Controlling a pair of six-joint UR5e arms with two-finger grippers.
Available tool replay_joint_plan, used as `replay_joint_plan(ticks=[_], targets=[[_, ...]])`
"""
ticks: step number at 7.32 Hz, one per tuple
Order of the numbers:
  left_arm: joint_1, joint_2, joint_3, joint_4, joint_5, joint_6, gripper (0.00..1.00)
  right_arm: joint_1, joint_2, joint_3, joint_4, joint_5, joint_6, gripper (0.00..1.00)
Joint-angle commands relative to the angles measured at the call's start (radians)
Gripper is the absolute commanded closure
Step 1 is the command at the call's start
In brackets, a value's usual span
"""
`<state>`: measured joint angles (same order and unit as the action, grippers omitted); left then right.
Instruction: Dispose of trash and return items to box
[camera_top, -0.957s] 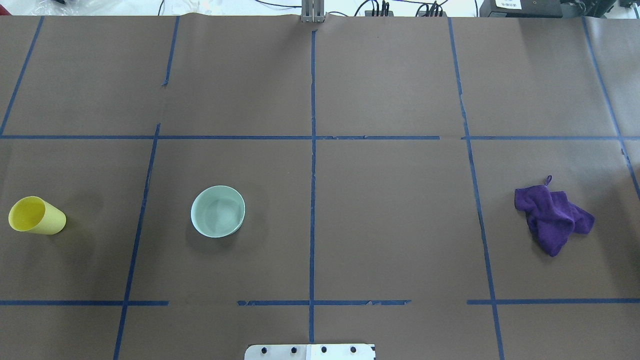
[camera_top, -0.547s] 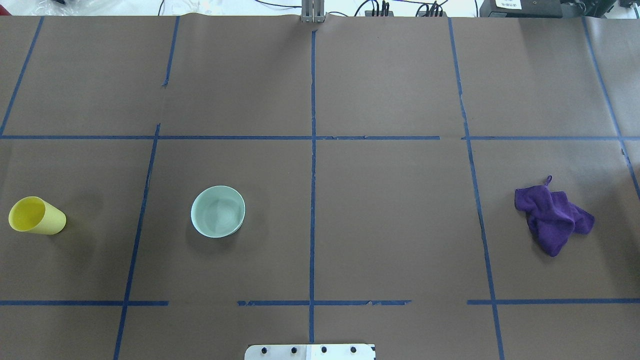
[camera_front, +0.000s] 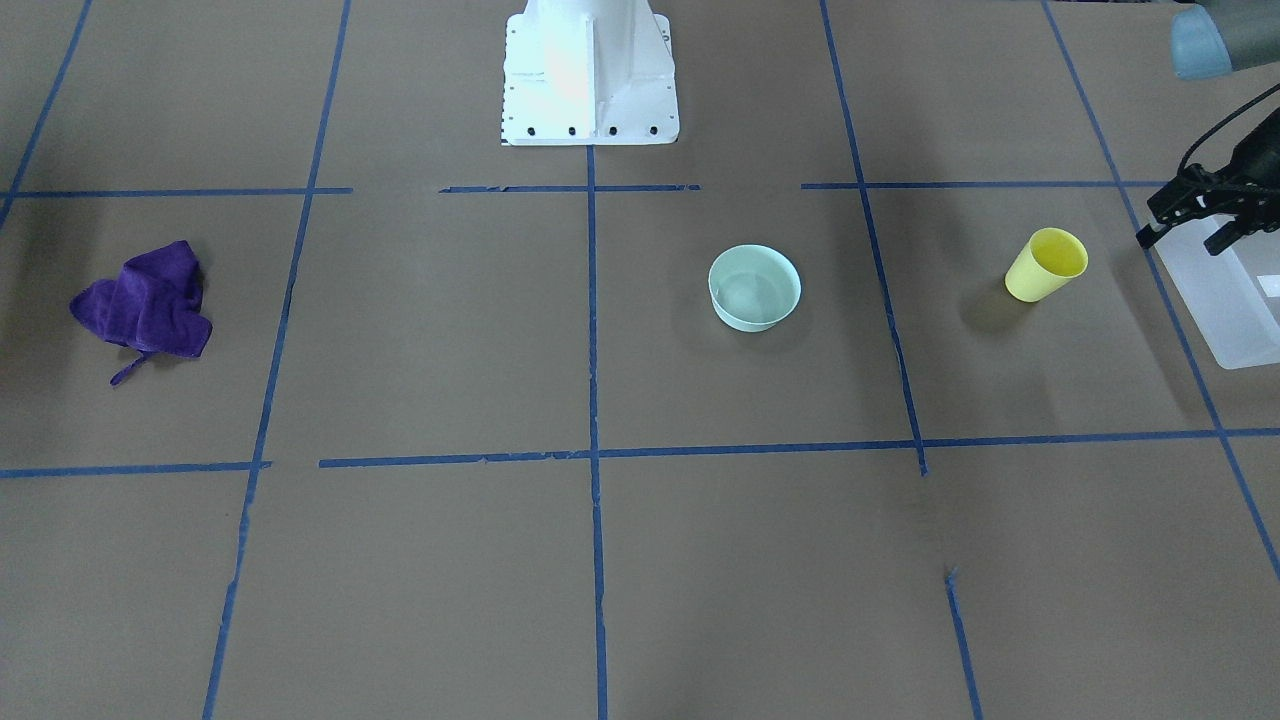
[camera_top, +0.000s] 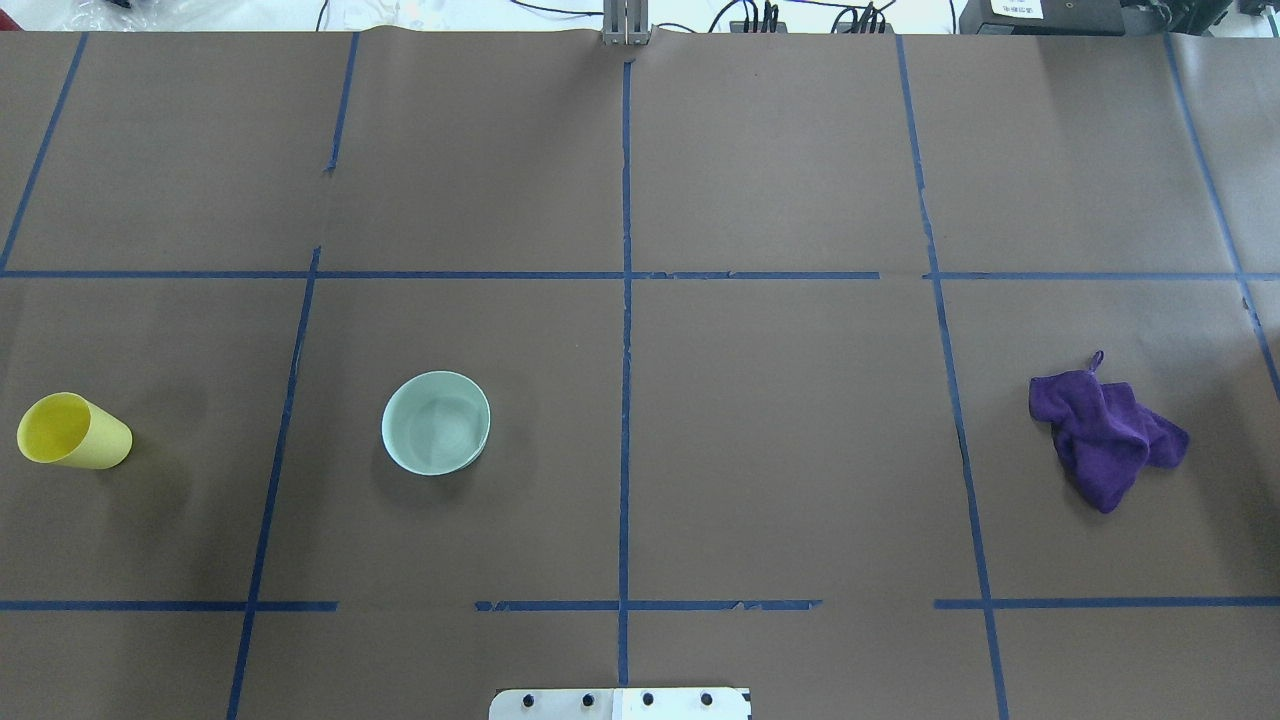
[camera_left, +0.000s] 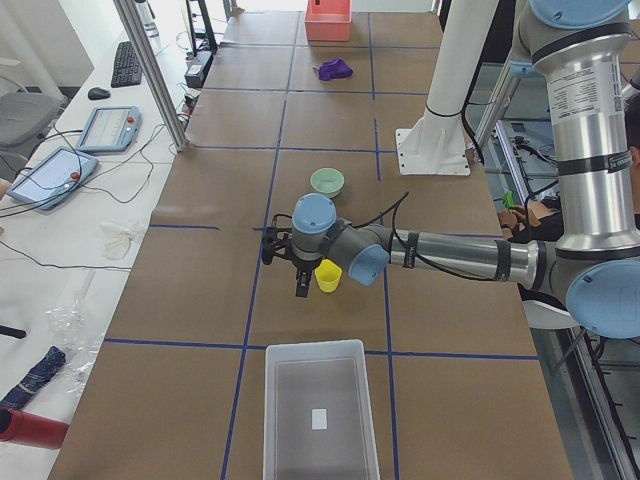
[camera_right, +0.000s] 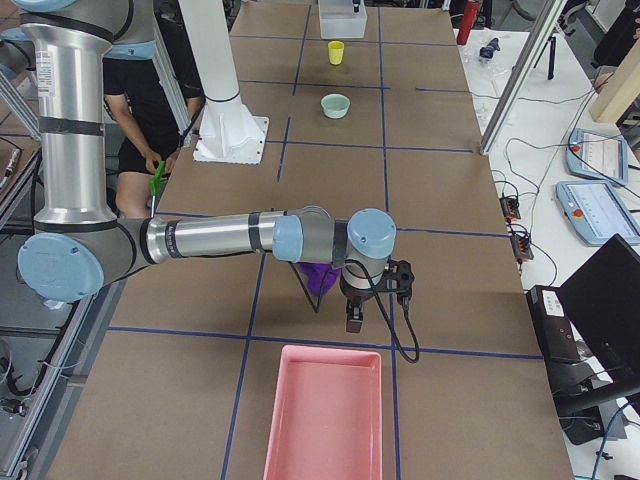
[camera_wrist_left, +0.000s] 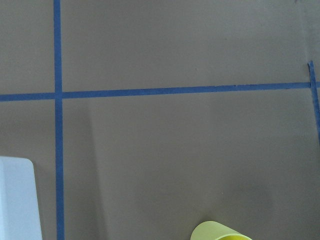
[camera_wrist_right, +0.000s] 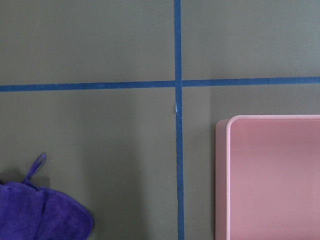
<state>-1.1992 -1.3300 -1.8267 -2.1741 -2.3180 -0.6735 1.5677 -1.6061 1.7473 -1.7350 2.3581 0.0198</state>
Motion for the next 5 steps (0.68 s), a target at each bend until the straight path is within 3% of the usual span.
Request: replay_joint_plan(ticks=[1,2,5], targets=[[0.146,0.015,0.053,-0.166,0.095,-0.202,0.0,0.0,0.0,0.001,0.0,0.001,-0.001,0.0],[0.197,0.015,0.094,-0.244,0.12,-0.271,0.0,0.0,0.002,0.001,0.0,0.001,-0.001,0.0],[0.276,0.015,0.119,-0.253,0.154,-0.293,0.02,0.0,0.002,0.001,0.0,0.001,-0.003,0.0]])
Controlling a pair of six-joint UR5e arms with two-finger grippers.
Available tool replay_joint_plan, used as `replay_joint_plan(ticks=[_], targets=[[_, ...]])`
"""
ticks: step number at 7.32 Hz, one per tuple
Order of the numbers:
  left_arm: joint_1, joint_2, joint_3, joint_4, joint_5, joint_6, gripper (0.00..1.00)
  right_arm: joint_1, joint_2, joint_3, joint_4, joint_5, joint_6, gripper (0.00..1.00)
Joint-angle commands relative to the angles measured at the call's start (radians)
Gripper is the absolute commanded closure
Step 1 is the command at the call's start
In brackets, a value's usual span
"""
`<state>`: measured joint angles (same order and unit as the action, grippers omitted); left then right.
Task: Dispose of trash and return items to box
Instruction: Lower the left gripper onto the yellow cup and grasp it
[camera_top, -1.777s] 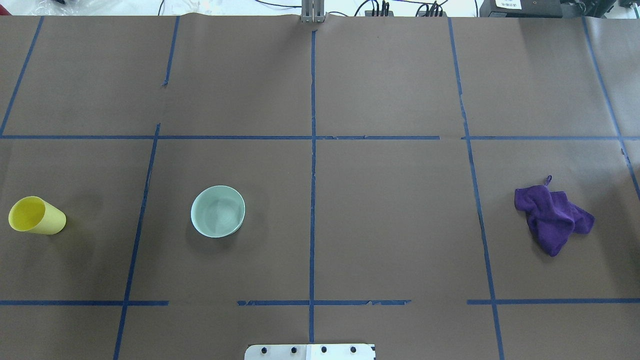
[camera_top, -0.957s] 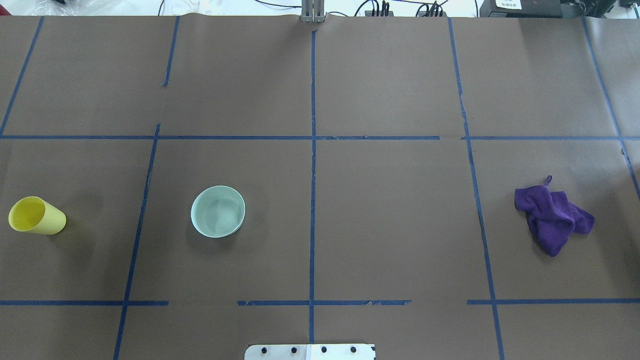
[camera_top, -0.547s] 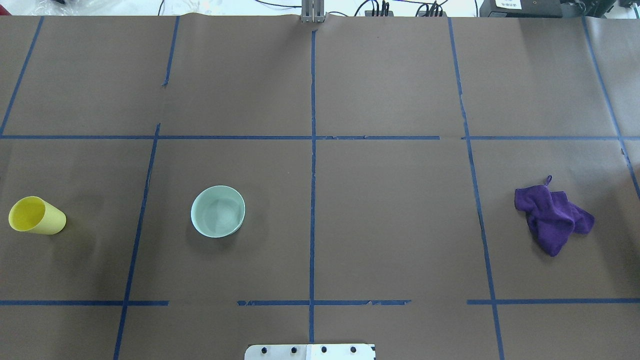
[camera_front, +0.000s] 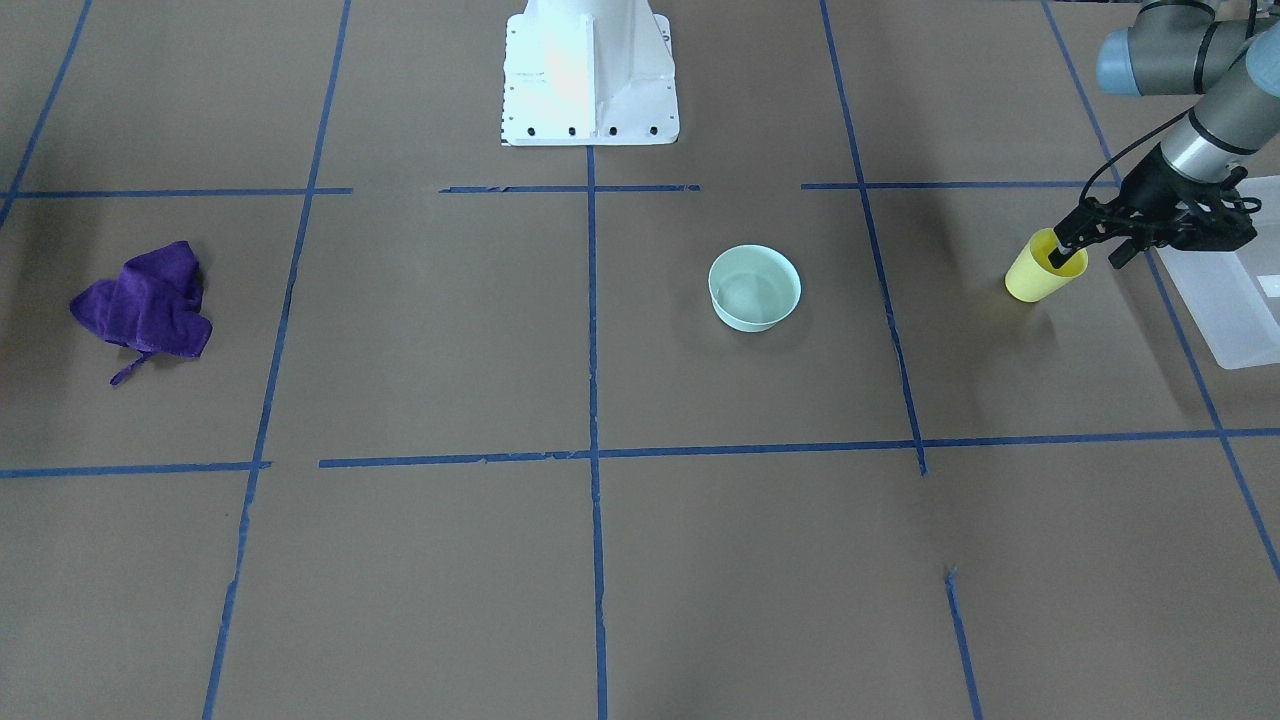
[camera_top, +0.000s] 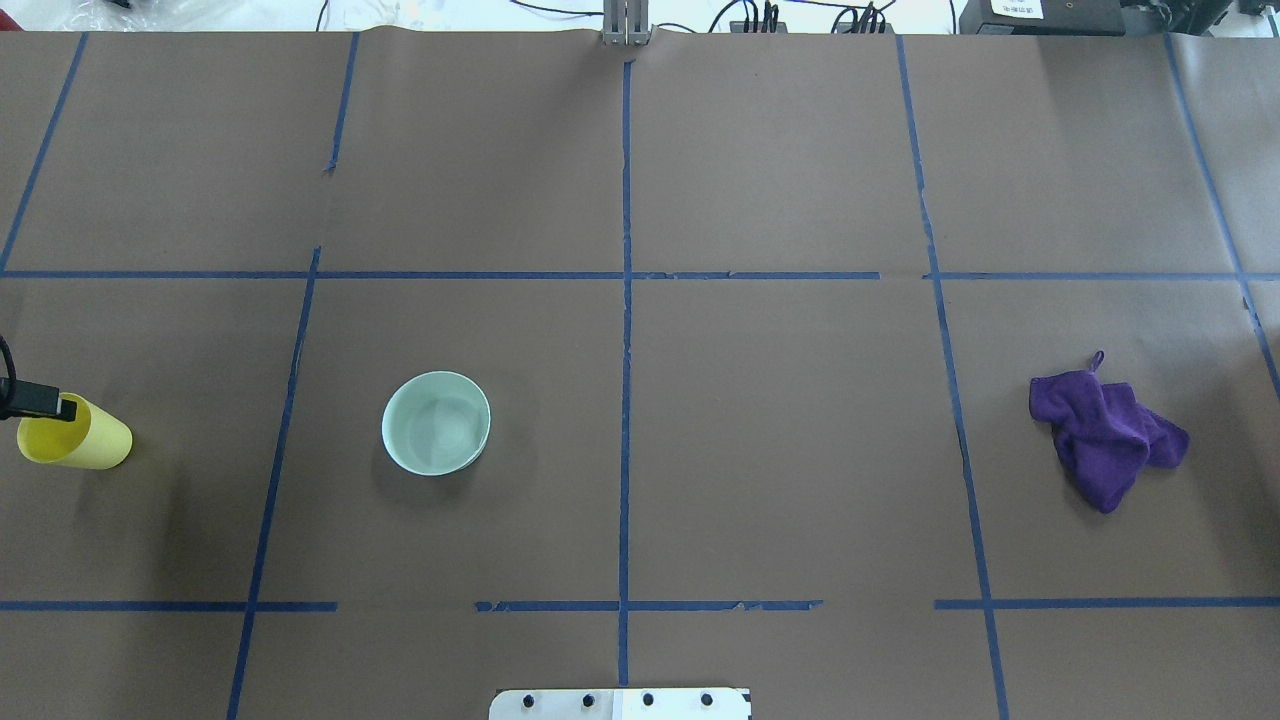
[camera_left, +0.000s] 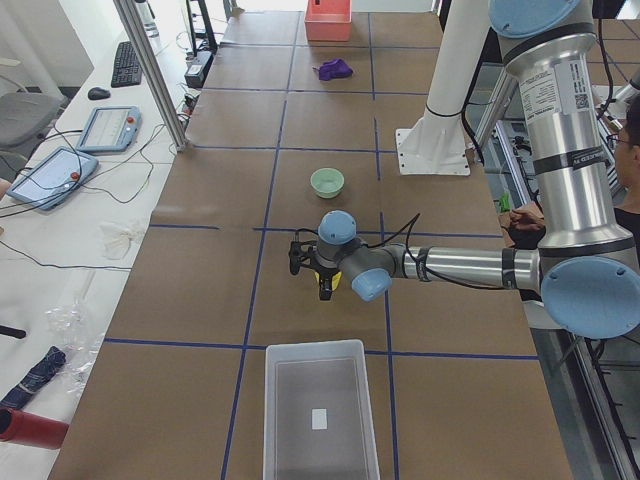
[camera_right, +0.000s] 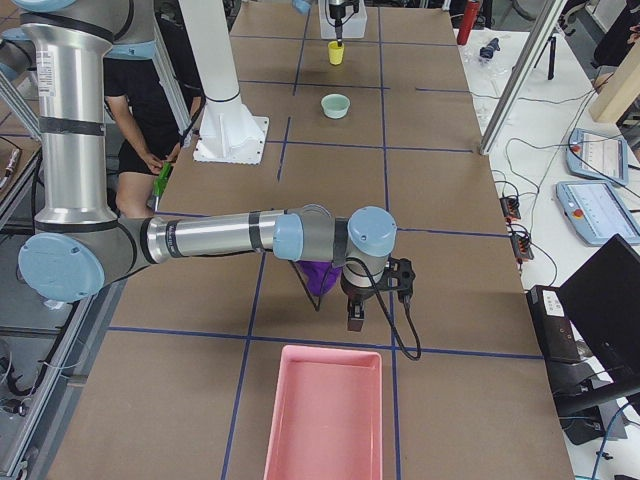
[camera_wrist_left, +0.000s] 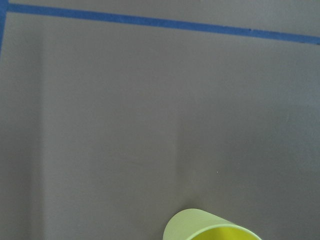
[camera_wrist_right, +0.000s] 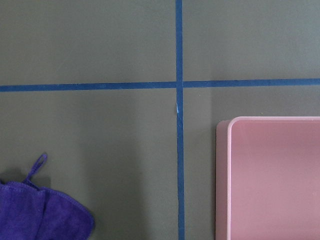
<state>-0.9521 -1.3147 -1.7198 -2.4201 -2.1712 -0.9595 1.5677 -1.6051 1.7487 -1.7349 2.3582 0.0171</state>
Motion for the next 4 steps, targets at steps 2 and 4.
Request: replay_joint_plan(ticks=[2,4], targets=[[0.038,0.0,0.022,-0.005,0.008,-0.008,0.69,0.0,-0.004,0.021,-0.002,0.001,0.001,0.0],[0.036,0.0,0.014,-0.004,0.008,-0.007,1.0,0.0,-0.001,0.035,0.0,0.004,-0.002,0.0]])
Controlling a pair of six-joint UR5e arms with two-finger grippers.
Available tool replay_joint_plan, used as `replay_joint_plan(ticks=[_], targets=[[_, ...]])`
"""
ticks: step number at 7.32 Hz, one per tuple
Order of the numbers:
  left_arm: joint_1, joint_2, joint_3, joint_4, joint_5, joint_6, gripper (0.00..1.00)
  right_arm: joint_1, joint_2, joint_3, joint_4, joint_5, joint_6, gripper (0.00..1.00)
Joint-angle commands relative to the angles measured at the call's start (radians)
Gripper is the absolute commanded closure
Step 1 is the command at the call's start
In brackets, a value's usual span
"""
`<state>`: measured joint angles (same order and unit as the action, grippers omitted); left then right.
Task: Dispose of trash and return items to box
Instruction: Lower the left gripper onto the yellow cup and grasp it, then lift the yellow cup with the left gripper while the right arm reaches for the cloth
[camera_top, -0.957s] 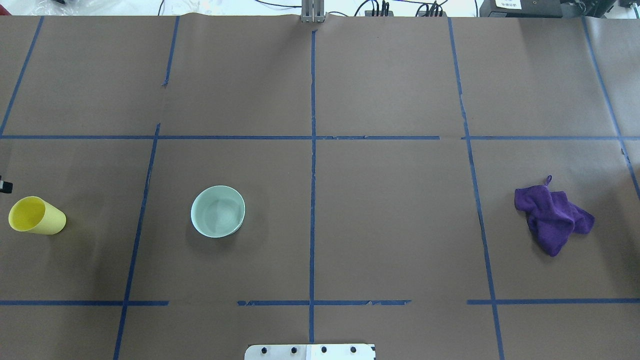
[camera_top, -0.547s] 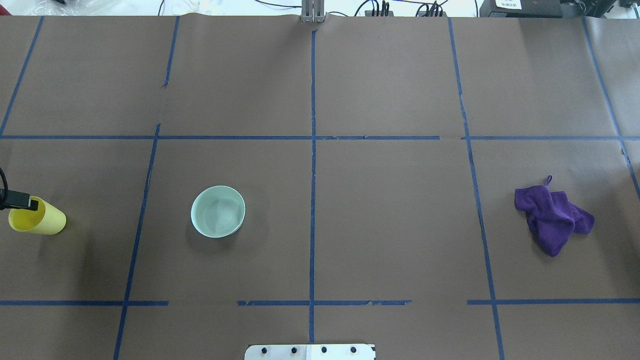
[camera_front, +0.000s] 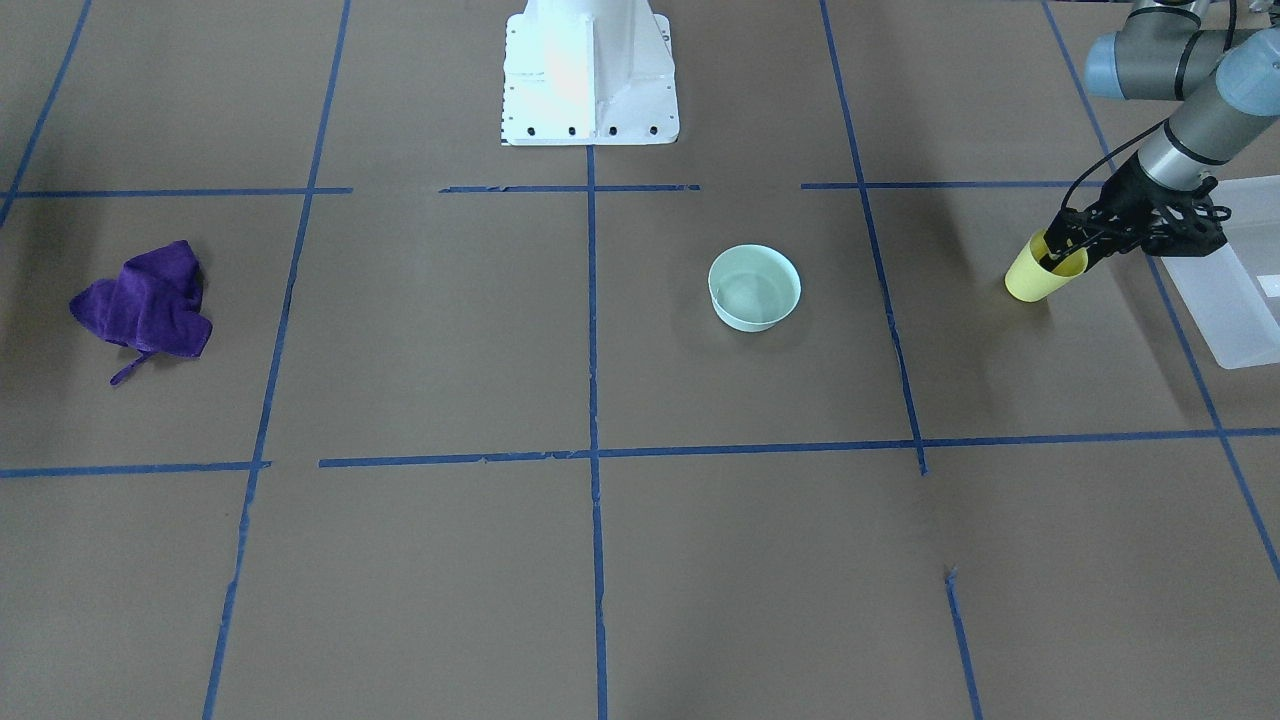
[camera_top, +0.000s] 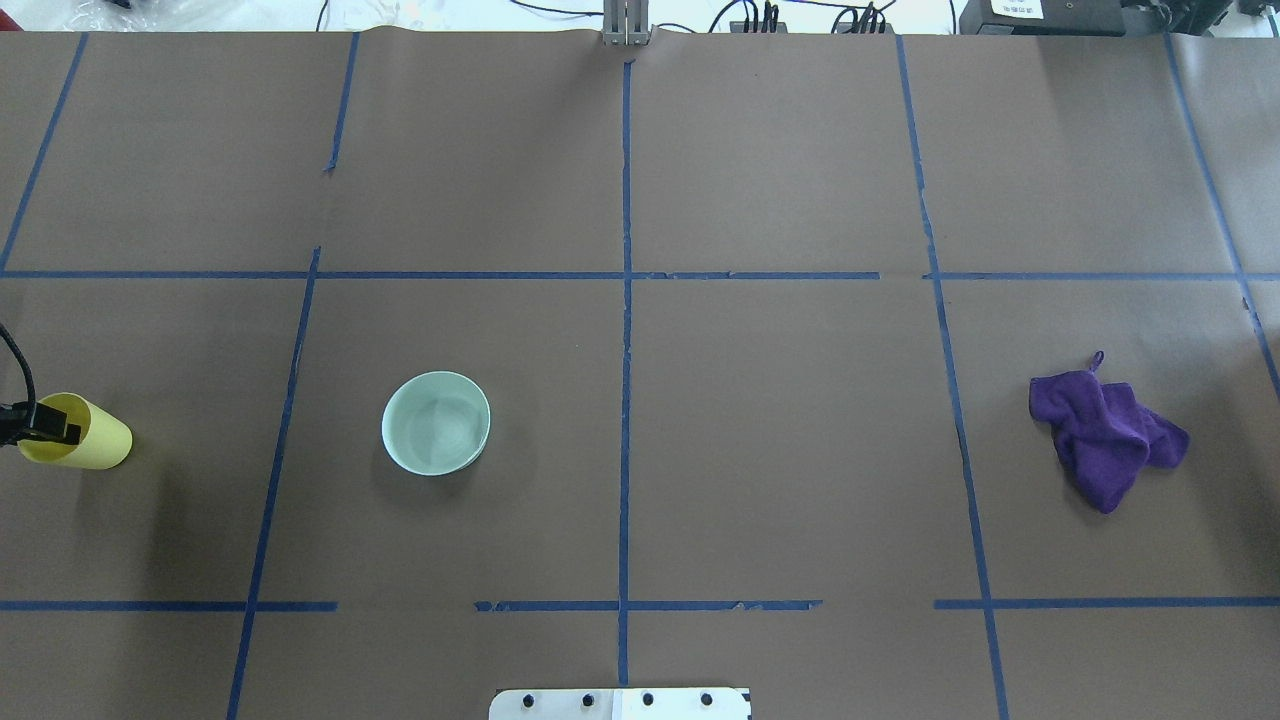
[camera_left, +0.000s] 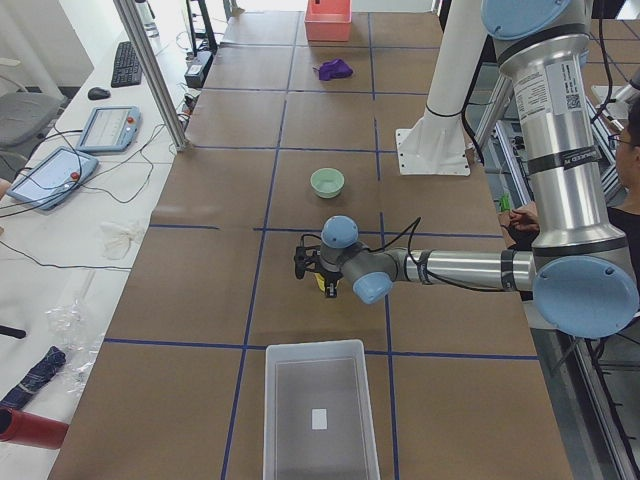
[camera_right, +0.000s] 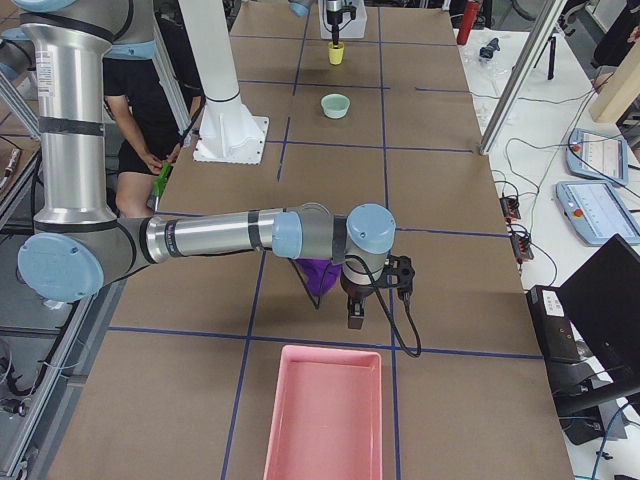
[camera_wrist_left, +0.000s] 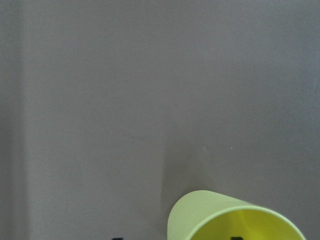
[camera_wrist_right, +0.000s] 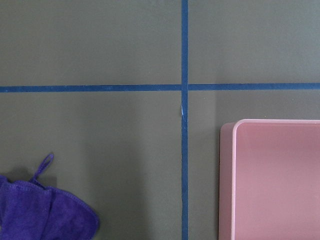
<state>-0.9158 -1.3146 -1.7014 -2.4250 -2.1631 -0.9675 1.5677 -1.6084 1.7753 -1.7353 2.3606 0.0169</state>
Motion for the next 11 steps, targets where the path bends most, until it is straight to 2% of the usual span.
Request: replay_joint_plan(ticks=[1,3,5,6,7,8,9,11], targets=[[-0.011,0.0,-0.02,0.003,-0.004,0.0,1.0,0.0,0.004,0.018,-0.001,0.003,-0.002,0.0],[-0.021,0.003,-0.099,0.07,-0.014,0.007,1.0,-0.002,0.007,0.017,-0.003,0.015,0.014,0.0],[-0.075,-0.014,-0.2,0.267,-0.023,0.098,1.0,-0.014,-0.007,0.018,0.067,0.037,0.059,0.0],[-0.175,-0.023,-0.233,0.394,-0.023,0.234,1.0,-0.056,-0.022,0.015,0.139,0.039,0.124,0.0],[-0.274,-0.088,-0.245,0.522,-0.021,0.375,1.0,-0.125,-0.05,0.015,0.248,0.035,0.229,0.0],[-0.376,-0.171,-0.245,0.661,-0.014,0.504,1.0,-0.206,-0.111,0.012,0.439,0.023,0.361,0.0],[-0.462,-0.245,-0.241,0.798,-0.005,0.648,1.0,-0.315,-0.131,0.012,0.62,-0.044,0.493,0.0],[-0.582,-0.322,-0.224,0.917,0.082,0.832,1.0,-0.496,-0.174,0.012,0.771,-0.121,0.662,0.0]])
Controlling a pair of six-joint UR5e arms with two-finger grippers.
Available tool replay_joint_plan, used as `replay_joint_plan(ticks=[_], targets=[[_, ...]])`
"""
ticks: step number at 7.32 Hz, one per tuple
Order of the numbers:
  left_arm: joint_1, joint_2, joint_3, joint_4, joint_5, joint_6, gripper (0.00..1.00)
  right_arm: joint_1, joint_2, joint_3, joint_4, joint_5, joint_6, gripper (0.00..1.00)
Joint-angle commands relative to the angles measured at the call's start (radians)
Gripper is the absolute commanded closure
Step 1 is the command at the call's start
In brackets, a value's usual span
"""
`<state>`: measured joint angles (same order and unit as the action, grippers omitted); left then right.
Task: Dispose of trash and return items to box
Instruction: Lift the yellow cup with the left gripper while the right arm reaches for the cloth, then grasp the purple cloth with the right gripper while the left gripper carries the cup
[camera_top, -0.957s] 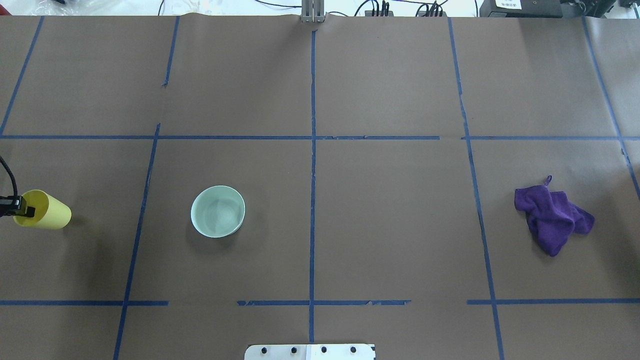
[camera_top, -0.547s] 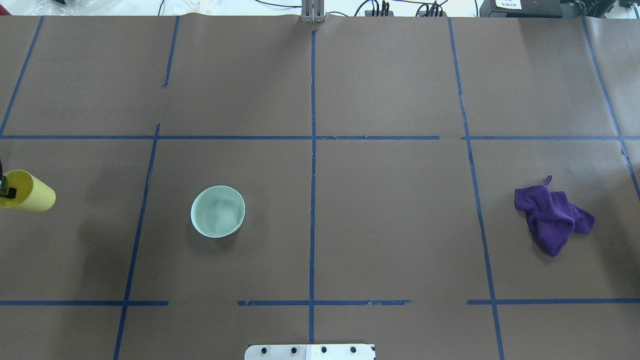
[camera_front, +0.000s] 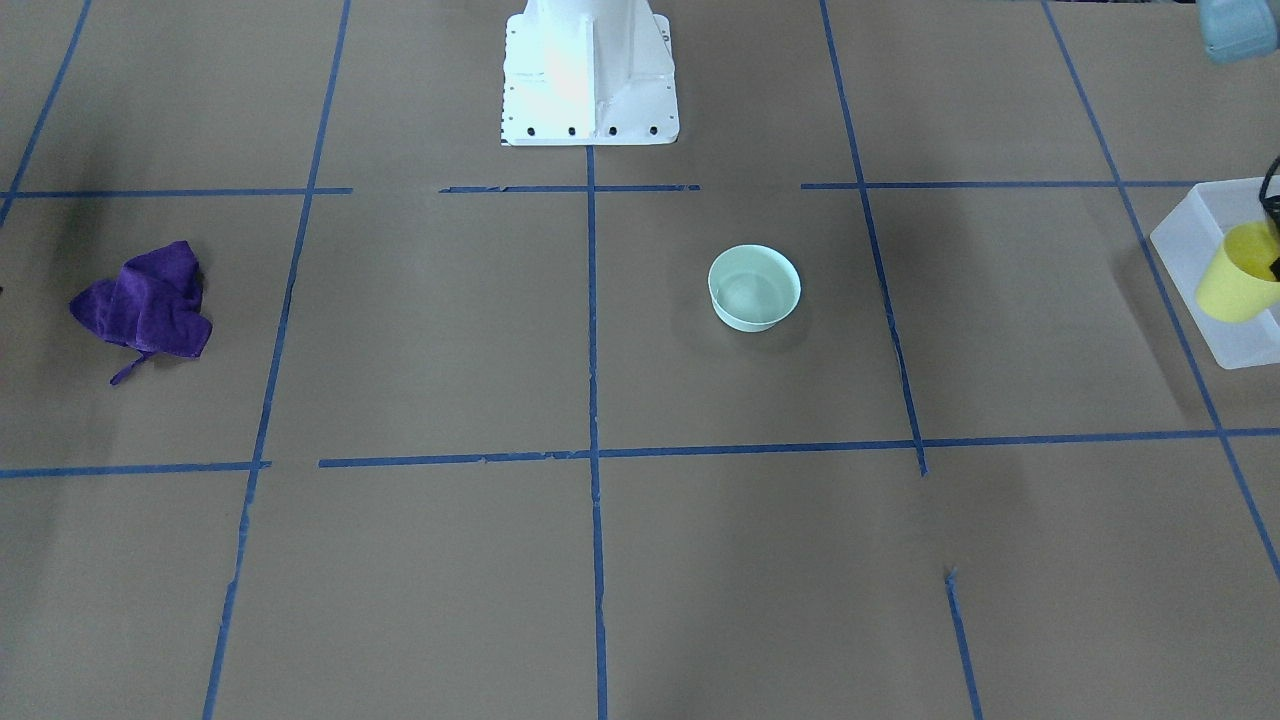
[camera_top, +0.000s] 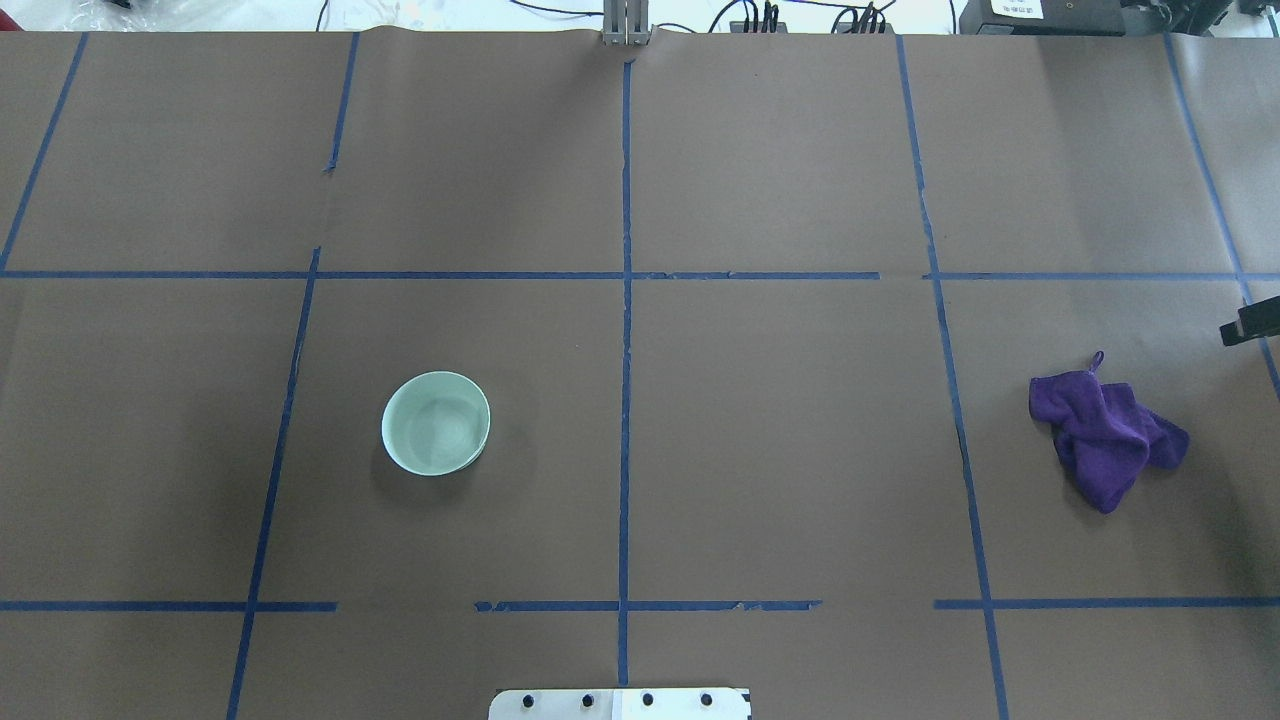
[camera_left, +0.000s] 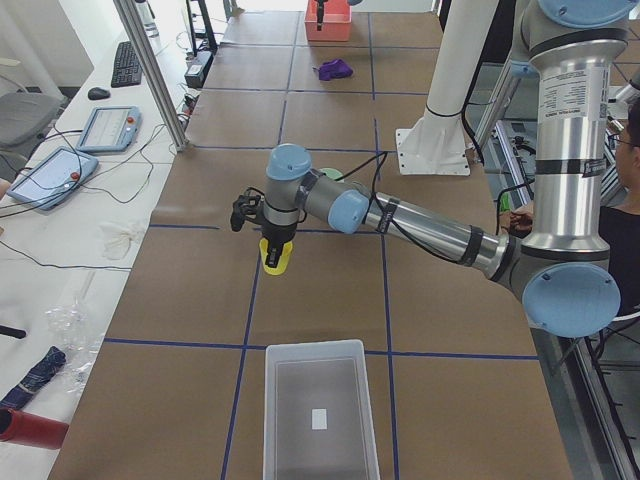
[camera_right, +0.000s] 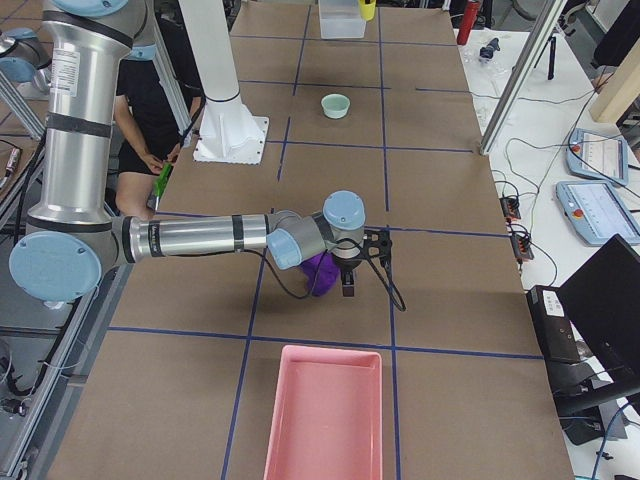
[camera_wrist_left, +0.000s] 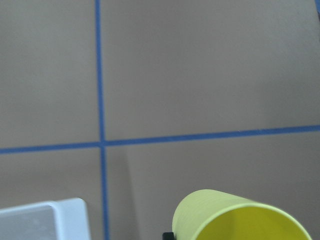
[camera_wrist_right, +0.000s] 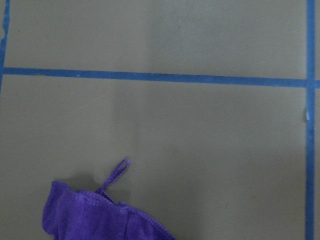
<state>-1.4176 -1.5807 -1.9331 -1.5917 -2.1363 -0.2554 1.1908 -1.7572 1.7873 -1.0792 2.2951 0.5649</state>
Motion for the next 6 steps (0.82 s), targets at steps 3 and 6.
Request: replay_joint_plan(ticks=[3,6], targets=[[-0.182,-0.084,0.089,0.105,0.058,0.298,1.0,-0.259,-0.039,0.006,0.162,-0.106,0.185,0.0],[-0.26,-0.09,0.164,0.096,0.058,0.404,1.0,-0.413,-0.036,0.011,0.162,-0.219,0.262,0.0]])
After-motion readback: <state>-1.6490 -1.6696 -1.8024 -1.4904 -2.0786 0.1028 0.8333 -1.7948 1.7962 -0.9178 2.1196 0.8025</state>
